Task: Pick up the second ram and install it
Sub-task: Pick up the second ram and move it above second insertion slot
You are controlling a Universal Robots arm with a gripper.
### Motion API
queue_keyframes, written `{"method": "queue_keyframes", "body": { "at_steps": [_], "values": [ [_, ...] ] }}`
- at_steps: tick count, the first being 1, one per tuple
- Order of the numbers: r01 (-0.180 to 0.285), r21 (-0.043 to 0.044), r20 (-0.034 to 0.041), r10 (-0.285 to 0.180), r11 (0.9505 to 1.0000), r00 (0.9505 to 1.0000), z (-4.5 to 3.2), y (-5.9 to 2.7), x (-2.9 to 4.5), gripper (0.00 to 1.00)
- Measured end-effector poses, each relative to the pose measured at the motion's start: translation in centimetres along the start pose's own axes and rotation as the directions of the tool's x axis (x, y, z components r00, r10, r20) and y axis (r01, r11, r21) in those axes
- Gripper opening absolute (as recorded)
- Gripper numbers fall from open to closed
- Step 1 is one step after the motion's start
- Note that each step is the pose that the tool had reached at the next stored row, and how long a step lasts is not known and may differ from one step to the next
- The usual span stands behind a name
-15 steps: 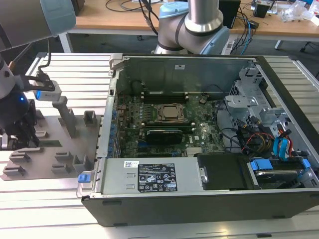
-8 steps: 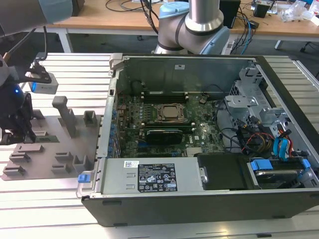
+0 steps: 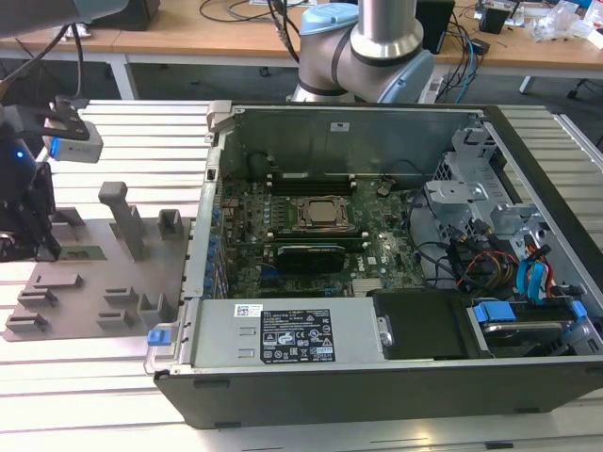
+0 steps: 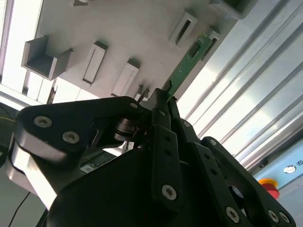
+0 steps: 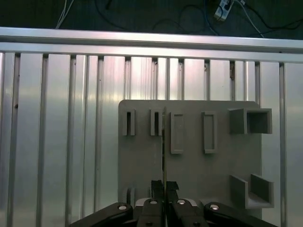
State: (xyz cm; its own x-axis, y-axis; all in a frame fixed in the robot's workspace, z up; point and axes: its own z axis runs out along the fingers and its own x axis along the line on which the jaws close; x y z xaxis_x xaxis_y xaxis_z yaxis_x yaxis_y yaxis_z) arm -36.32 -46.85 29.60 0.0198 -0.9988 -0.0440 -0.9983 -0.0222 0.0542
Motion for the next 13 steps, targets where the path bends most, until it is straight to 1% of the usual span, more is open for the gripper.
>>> {"method": "queue_keyframes", "body": {
  "at_steps": [2,3,5,8,10,12,13],
  "values": [
    [0.0,0.0,0.0,0.0,1.0,1.0,-0.49,0.03,-0.02,0.14],
    [0.0,0.0,0.0,0.0,1.0,1.0,-1.03,0.06,-0.05,0.14],
    [0.0,0.0,0.0,0.0,1.0,1.0,-1.8,0.1,-0.08,0.14],
    [0.0,0.0,0.0001,0.0,1.0,1.0,-2.55,0.14,-0.11,0.14],
    [0.0,0.0,0.0001,0.0,1.0,1.0,-3.29,0.18,-0.15,0.14],
    [0.0,0.0,0.0,0.0,1.0,1.0,-3.71,0.2,-0.16,0.14],
    [0.0,0.0,0.0001,0.0,1.0,1.0,-4.03,0.22,-0.18,0.14]
  ]
}}
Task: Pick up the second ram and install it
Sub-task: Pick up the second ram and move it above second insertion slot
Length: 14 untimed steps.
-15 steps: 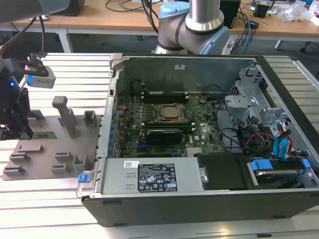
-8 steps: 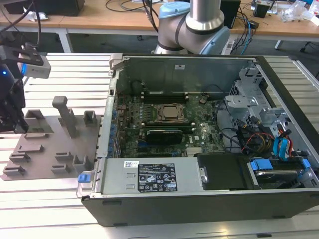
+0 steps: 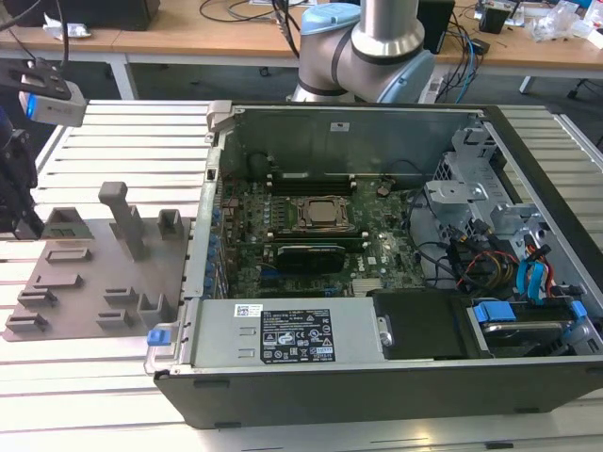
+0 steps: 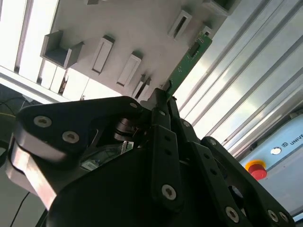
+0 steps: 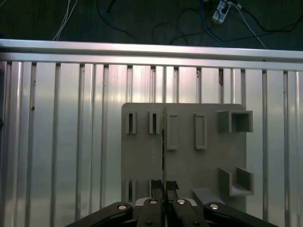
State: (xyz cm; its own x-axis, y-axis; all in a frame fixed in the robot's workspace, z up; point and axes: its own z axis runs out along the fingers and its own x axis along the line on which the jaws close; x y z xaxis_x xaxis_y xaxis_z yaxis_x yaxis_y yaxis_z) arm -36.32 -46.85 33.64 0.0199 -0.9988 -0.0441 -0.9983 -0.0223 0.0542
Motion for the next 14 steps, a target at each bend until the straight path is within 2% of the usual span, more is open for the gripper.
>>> {"method": "queue_keyframes", "body": {
  "at_steps": [2,5,12,14],
  "values": [
    [0.0,0.0,-0.0001,0.0,1.0,1.0,-0.44,0.02,-0.02,0.14],
    [0.0,0.0,0.0,0.0,1.0,1.0,-1.53,0.08,-0.07,0.14],
    [0.0,0.0001,0.0,0.0,1.0,1.0,-3.07,0.17,-0.14,0.14],
    [0.0,0.0,-0.0001,0.0,1.0,1.0,-3.9,0.21,-0.17,0.14]
  ]
}}
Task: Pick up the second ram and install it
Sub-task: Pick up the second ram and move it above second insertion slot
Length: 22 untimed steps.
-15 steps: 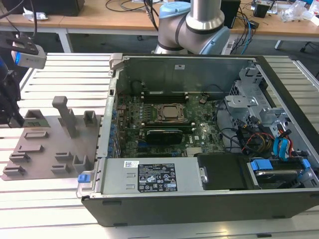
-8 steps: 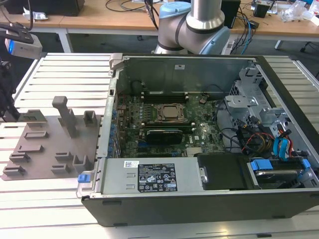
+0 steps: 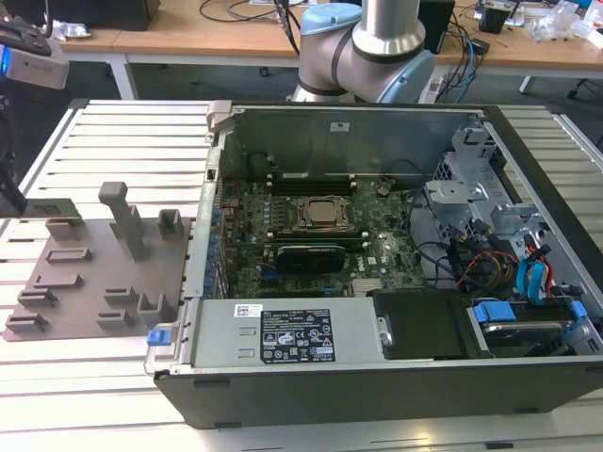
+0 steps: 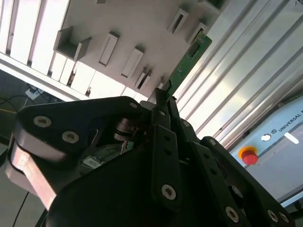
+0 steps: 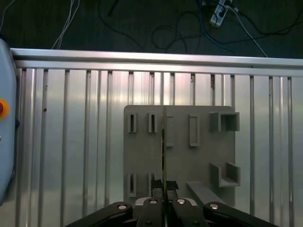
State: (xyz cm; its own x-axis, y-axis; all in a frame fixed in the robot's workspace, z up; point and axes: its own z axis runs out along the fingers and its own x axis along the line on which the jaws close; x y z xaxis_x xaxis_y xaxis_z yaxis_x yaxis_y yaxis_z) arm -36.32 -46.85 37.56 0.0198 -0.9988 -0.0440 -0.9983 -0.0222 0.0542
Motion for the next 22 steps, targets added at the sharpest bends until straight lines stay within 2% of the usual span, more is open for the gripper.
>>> {"method": "queue_keyframes", "body": {
  "at_steps": [7,13,15,17,20,22],
  "values": [
    [0.0,0.0,0.0,0.0,1.0,1.0,-1.89,0.11,-0.08,0.14],
    [0.0,-0.0002,-0.0002,0.0,1.0,1.0,-2.19,-0.01,-0.09,0.14],
    [0.0,0.0001,0.0,0.0,1.0,1.0,-2.2,-0.51,-0.08,0.14],
    [0.0,0.0,0.0,0.0,1.0,1.0,-2.27,-1.78,-0.06,0.14],
    [0.0,-0.0001,0.0,0.0,1.0,1.0,-2.33,-2.87,-0.04,0.14],
    [0.0,0.0,0.0001,0.0,1.0,1.0,-2.39,-4.11,-0.01,0.14]
  ]
}}
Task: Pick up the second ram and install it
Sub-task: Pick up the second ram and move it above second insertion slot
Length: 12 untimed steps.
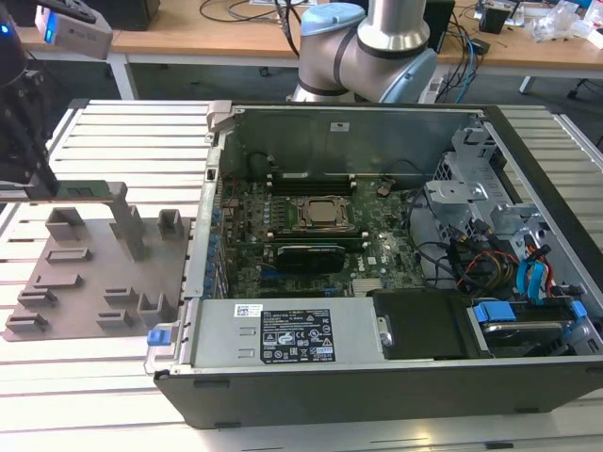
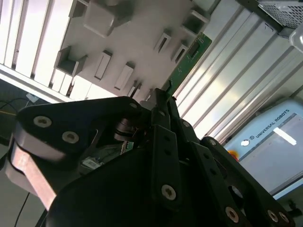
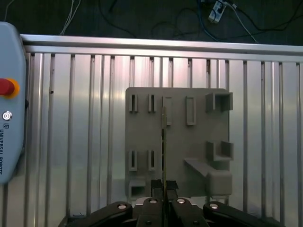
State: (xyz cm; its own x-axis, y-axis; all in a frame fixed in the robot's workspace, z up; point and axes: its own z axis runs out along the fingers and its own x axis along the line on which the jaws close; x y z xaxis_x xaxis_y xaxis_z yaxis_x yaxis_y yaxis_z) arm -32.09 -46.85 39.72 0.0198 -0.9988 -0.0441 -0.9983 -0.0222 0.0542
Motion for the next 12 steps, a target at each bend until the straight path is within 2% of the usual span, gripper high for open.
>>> {"method": "queue_keyframes", "body": {
  "at_steps": [2,3,5,6,11,12],
  "values": [
    [0.0,-0.0001,0.0,0.0,1.0,1.0,-0.08,-1.35,0.03,0.14],
    [0.0,-0.0002,-0.0001,0.0,1.0,1.0,-0.14,-2.34,0.05,0.14],
    [0.0,-0.0002,0.0,0.0,1.0,1.0,-0.18,-3.07,0.06,0.14],
    [0.0,-0.0002,0.0,0.0,1.0,1.0,-0.22,-3.87,0.08,0.14],
    [0.0,-0.0005,-0.0001,0.0,1.0,1.0,-0.37,-6.62,0.14,0.14],
    [0.0,-0.0006,-0.0001,0.0,1.0,1.0,-0.42,-7.46,0.15,0.14]
  ]
}}
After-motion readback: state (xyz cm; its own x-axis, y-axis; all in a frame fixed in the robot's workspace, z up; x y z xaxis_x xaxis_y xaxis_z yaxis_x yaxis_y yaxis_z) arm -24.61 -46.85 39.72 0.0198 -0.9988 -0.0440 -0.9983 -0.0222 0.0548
